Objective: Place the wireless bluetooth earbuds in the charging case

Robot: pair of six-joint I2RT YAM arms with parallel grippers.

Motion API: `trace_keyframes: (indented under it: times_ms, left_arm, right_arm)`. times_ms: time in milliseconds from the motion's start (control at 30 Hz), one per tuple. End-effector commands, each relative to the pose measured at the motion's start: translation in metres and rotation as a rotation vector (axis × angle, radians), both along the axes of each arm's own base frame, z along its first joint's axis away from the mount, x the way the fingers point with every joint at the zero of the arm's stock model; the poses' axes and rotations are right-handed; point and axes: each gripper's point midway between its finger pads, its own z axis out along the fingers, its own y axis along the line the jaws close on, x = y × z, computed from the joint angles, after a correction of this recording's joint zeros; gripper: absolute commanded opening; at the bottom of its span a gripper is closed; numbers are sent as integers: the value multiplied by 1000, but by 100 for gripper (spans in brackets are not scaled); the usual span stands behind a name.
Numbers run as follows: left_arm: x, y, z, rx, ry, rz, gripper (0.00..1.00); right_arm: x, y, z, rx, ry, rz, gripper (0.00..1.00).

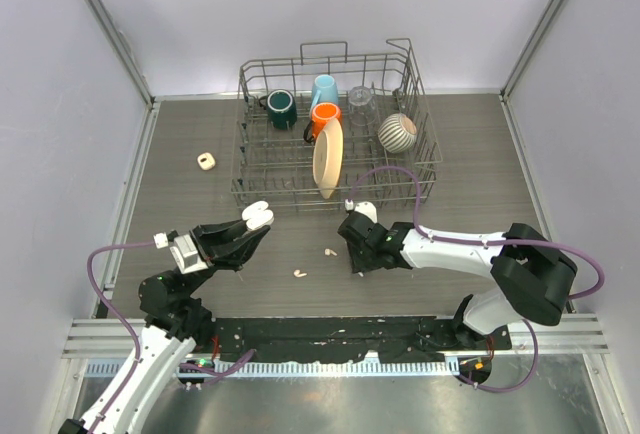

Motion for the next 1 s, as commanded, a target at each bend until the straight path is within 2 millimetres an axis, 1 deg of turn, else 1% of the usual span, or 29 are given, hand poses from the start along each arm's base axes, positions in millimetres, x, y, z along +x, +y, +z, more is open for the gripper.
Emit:
trace_keyframes:
  times_ms: [0,167,400,500,567,667,967]
  left_arm:
    - [-6,3,19,-34,-47,-5,0]
    - [-6,3,19,-34,-47,-3,0]
    - [-6,3,19,-35,-44,-5,0]
    - [-7,3,19,-35,-45,-7,0]
    - [-7,2,18,-34,-44,-9,0]
    - [-7,3,19,-37,-44,-10,0]
    - [-7,2,20,-37,-46,-10,0]
  right_arm:
    - [2,4,10,29,-25,-8,36]
    - [1,3,10,30,-21,-13,36]
    - [1,0,11,25,-21,-24,40]
    - [0,0,10,24,-21,-23,40]
    - [0,0,8,23,-18,-22,40]
    - [0,2,8,26,-15,-22,36]
    - [-1,3,5,22,-6,-18,36]
